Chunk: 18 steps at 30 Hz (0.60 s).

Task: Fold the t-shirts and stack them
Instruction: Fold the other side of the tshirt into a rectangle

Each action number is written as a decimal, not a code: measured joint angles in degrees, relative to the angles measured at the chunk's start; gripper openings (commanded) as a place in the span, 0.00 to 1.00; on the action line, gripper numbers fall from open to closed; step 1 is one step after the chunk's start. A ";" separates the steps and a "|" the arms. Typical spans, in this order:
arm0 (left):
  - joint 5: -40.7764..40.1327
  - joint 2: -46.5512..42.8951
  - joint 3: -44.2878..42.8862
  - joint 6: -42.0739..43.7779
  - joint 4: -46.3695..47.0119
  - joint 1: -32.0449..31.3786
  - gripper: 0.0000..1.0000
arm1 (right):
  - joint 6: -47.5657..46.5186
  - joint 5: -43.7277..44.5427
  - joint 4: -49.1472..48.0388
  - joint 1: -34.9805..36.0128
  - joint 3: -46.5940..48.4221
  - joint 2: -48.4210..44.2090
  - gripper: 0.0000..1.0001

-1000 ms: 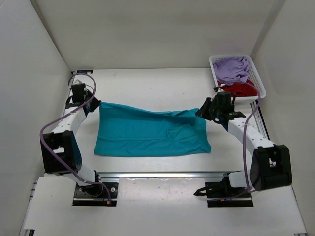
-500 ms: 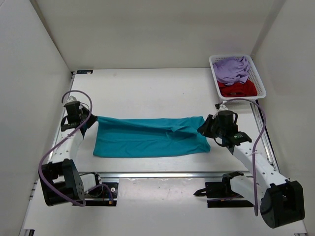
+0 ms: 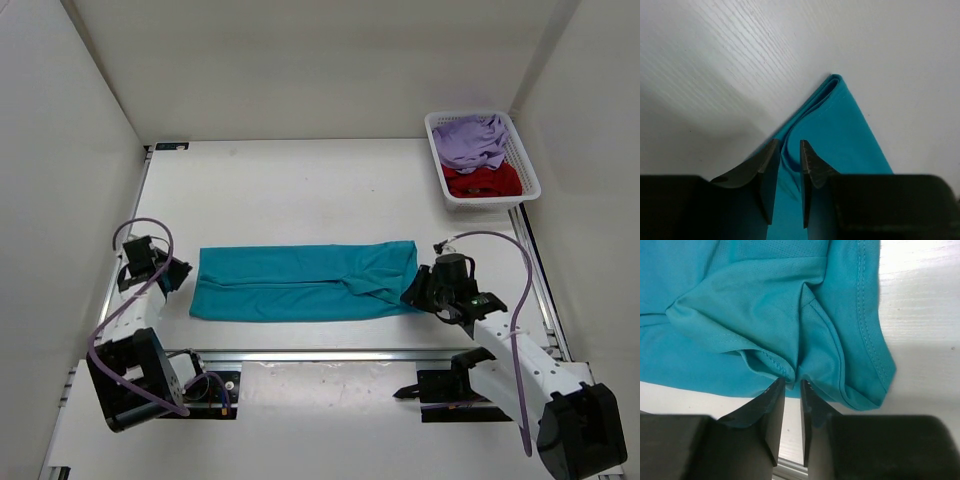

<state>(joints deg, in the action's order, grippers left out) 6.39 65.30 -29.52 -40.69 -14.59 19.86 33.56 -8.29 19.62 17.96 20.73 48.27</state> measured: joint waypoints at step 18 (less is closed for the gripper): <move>-2.56 -7.69 6.05 -5.57 12.13 -35.30 0.22 | -6.45 8.79 -4.61 27.08 19.71 26.38 0.20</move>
<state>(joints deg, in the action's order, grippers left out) 3.84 57.60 -23.46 -46.26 -2.46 -15.44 27.11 0.49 15.00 45.04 40.45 74.65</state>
